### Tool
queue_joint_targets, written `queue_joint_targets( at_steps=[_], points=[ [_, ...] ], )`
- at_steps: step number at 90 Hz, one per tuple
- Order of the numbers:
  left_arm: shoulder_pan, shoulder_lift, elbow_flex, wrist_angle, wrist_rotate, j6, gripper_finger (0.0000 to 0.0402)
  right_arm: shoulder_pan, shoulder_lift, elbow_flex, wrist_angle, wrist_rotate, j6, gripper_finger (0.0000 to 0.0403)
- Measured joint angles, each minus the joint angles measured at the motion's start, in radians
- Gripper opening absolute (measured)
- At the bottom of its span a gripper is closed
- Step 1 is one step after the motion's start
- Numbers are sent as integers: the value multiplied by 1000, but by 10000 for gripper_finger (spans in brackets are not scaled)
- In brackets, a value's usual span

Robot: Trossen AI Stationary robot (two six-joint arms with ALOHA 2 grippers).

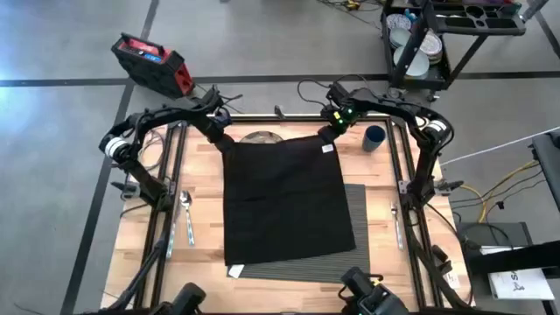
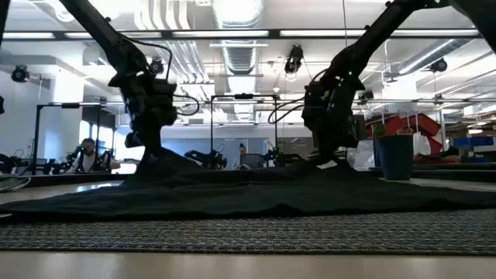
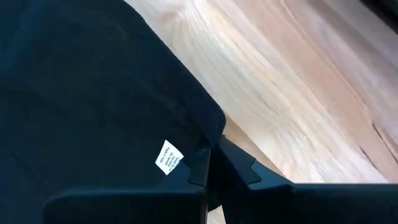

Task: Set table place
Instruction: Fold the black napkin

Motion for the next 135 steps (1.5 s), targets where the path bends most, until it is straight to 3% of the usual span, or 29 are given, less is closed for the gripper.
queue_joint_targets(
  at_steps=[85, 135],
  points=[
    [-80, -96, -8, -73, 2, -53, 0, 7, -141, 0, -86, -6, -8, 0],
    [-183, -292, -42, -74, -43, -195, 0, 86, -221, -25, -96, 4, -26, 0]
  ],
)
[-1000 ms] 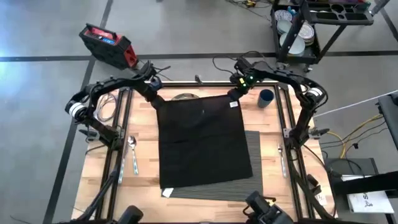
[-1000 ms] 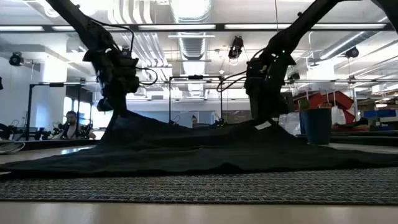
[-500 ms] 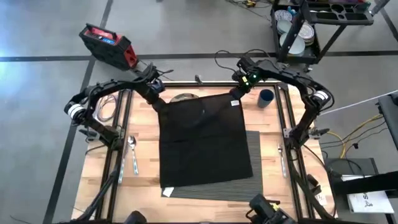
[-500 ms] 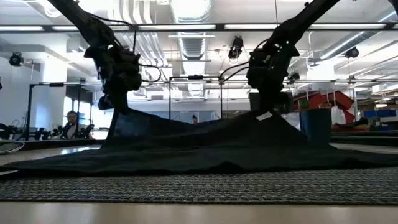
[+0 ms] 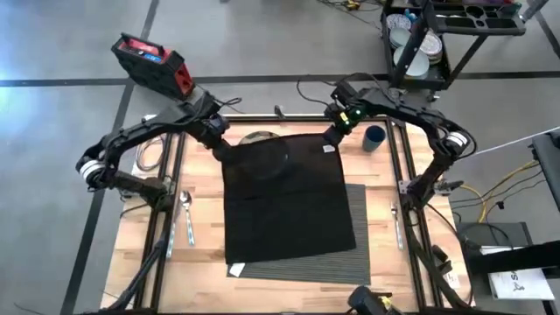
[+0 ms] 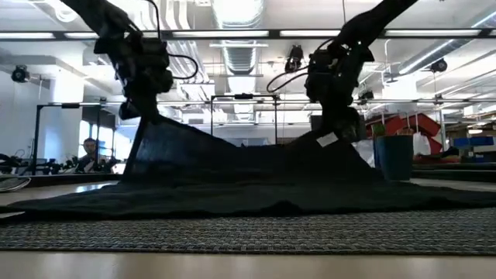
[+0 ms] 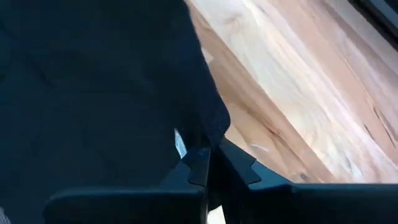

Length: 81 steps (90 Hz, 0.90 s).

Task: Set table place
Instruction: Fold the black napkin

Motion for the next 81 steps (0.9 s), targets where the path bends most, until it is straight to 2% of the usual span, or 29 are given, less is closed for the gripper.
queue_joint_targets(
  at_steps=[28, 59, 81],
  points=[
    [-121, -64, -4, -2, -18, -102, 0, 28, -172, -101, 1, 7, 19, 0],
    [-334, -66, -4, -7, -53, -206, 0, 120, -361, -376, 100, -18, 131, 0],
    [-398, -71, -4, -23, -59, -256, 0, 210, -431, -397, 133, -19, 207, 0]
  ],
)
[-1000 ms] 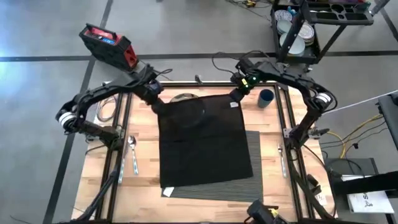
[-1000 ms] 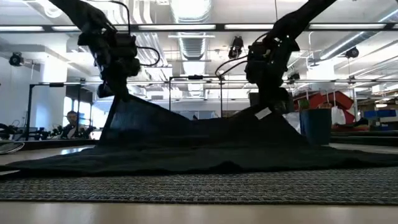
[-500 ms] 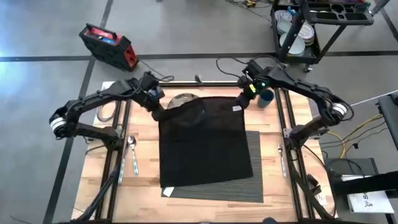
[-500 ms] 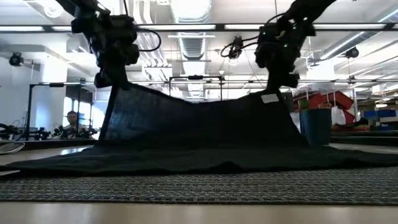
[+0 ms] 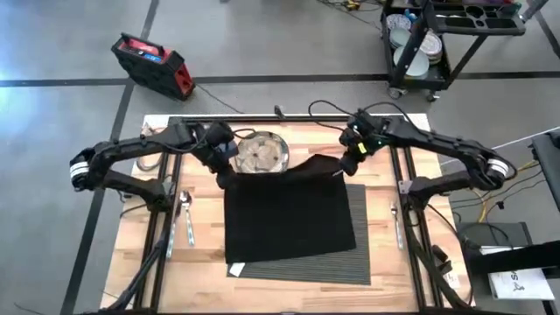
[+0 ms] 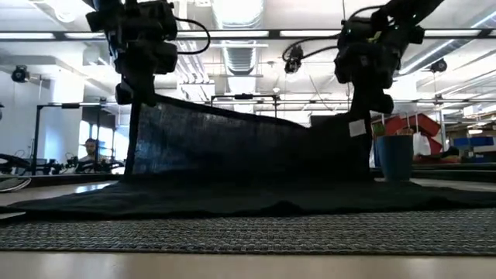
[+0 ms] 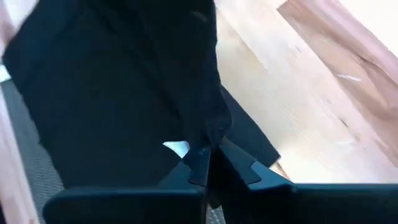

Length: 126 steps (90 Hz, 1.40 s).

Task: Set table place
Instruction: Fold the black napkin

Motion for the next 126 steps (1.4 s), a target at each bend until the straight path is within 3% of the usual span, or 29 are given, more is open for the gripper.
queue_joint_targets(
  at_steps=[72, 126],
  points=[
    [-239, -176, 0, -30, -73, -249, 0, 227, -37, 72, -32, 16, 76, 0],
    [-278, -174, 0, -19, -60, -282, 0, 256, -166, 73, -36, 34, 147, 0]
  ],
)
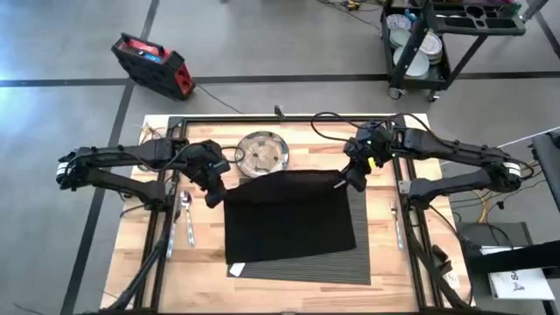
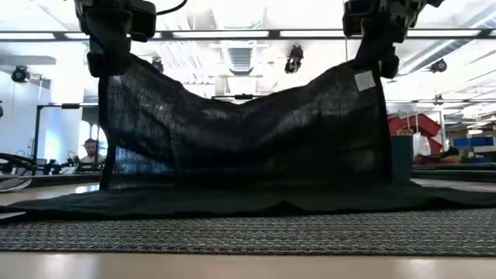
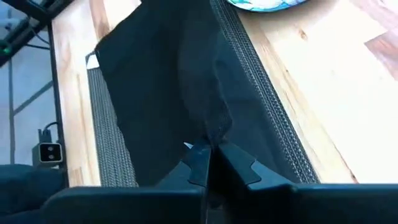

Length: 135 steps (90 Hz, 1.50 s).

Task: Set table place
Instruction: Fold the black napkin

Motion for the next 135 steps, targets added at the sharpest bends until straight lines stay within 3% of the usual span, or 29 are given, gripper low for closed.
queue_joint_targets(
  at_steps=[89, 135],
  points=[
    [-136, 2, -20, 69, 42, -90, 0, 167, 3, -124, 22, -7, 108, 0],
    [-279, 101, -252, 483, 119, -260, 0, 261, 3, -209, 130, -8, 196, 0]
  ],
)
